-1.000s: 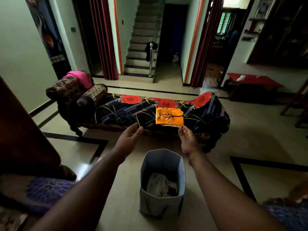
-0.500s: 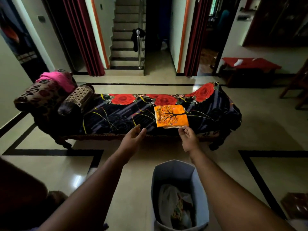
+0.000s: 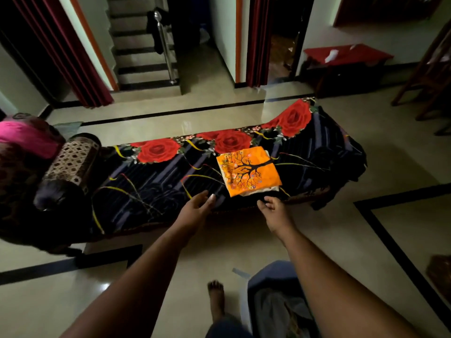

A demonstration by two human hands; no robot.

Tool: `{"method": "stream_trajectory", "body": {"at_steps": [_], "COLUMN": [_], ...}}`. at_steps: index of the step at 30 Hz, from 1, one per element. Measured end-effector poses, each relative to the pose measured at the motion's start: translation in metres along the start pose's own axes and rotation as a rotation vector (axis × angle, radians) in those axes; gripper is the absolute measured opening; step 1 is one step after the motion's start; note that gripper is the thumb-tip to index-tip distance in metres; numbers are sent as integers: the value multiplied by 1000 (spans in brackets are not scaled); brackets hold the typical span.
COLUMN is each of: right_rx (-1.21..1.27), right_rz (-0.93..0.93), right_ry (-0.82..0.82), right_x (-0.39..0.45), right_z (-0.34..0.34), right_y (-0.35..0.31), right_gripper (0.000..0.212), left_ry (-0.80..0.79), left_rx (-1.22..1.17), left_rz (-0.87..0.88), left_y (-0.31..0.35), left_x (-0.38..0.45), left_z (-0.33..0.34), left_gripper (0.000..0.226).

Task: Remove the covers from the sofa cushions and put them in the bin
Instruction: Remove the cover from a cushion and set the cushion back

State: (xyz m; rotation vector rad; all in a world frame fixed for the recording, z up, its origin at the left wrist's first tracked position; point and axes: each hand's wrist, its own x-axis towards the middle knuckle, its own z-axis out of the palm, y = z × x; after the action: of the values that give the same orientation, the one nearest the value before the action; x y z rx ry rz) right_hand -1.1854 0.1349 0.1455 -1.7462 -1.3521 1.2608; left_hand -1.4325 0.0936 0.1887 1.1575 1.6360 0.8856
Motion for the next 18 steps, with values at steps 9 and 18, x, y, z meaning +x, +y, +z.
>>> {"method": "stream_trajectory", "body": {"at_steps": [9,18], "right_rx": [-111,-202], "right_rz": [275,763], "right_ry": [18,-140], "right_x": [296,525], "right_z": [90,190], "right_y": [40,160], "right_gripper": [33,79], "left_ry": [-101,-315], "left_rx": [46,343], "left_rz": [-240,-402], "left_y": [-71,-185], "left_x": [301,501], "left_z": [33,108], "left_gripper": [59,65]}}
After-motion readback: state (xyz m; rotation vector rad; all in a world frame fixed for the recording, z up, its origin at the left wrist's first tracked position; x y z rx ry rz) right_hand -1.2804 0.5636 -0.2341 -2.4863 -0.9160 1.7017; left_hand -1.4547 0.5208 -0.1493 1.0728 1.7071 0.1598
